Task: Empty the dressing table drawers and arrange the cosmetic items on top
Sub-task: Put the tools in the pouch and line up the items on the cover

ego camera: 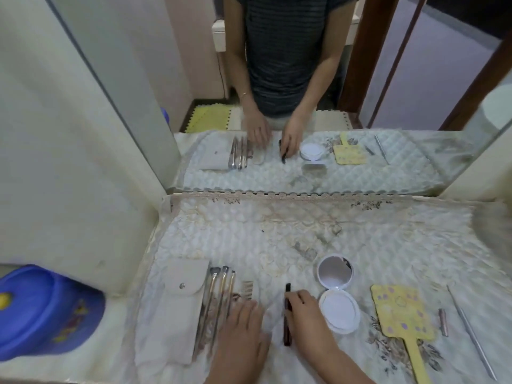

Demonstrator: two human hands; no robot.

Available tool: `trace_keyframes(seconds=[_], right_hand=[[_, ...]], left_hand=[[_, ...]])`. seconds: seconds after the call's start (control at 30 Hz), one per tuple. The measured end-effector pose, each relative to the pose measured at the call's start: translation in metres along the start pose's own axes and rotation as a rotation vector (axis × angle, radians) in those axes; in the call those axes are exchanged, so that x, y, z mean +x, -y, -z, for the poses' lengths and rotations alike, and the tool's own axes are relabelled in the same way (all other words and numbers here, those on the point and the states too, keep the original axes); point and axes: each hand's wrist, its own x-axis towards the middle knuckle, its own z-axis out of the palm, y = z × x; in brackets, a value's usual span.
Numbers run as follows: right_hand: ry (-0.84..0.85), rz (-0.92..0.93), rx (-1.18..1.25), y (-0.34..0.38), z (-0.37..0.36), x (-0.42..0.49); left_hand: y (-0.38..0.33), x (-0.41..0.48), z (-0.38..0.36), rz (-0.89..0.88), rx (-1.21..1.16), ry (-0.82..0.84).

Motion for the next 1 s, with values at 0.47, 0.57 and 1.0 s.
trace_keyframes(seconds=[0.47,0.57,1.0], right_hand=[[-0.100,-0.119,0.342,0.016,0.001,0.009],[-0.118,-0.126,0.355,0.020,0.001,0.010],[-0.188,-0.006,0.209,0.022,-0.007,0.003]], left_hand=[[-0.028,0.034,0.000,0.153,-0.110,0.475],[-0.028,0.033,-0.009,0.123,-0.108,0.512],[-0.001,0.025,0.011,0.147,-0.114,0.516]])
